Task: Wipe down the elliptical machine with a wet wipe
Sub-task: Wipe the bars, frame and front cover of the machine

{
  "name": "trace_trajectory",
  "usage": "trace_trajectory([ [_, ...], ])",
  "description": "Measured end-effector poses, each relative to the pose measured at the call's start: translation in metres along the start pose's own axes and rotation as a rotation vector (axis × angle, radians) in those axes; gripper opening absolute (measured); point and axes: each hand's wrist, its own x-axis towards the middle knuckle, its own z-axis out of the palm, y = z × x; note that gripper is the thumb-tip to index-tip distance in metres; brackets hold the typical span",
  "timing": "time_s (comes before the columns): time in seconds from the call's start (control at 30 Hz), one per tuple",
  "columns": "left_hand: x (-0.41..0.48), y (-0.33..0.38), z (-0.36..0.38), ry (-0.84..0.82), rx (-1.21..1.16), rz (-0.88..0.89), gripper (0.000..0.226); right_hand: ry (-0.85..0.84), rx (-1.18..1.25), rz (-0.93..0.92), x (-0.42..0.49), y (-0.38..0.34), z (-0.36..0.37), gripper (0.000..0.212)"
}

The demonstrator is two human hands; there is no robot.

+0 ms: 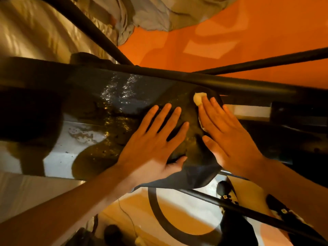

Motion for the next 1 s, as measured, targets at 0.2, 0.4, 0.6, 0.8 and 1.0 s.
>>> trace_trajectory([
  [0.2, 0.0, 0.0, 0.001, 0.036, -0.015, -0.044, 0.06, 0.063, -0.007, -0.112, 0.054, -0.022, -0.011, 0.069],
  [0.4, -0.022, -0.009, -0.016, 0.186, -0.088, -0.383, 0.052, 0.024, 0.082, -0.184, 0.054, -0.013, -0.014, 0.069],
  [0.6, -0.073, -0.034, -0.022, 0.277, -0.093, -0.679, 0.065, -0.073, -0.028, -0.129, 0.048, -0.016, -0.024, 0.072],
  [0.8, -0.078, -0.045, -0.011, 0.273, -0.016, -0.73, 0.071, -0.23, -0.09, 0.143, 0.03, 0.019, -0.02, 0.085],
  [1.0, -0.077, -0.044, -0.002, 0.224, 0.04, -0.78, 0.071, -0.181, 0.043, 0.089, 0.051, -0.022, -0.026, 0.084],
])
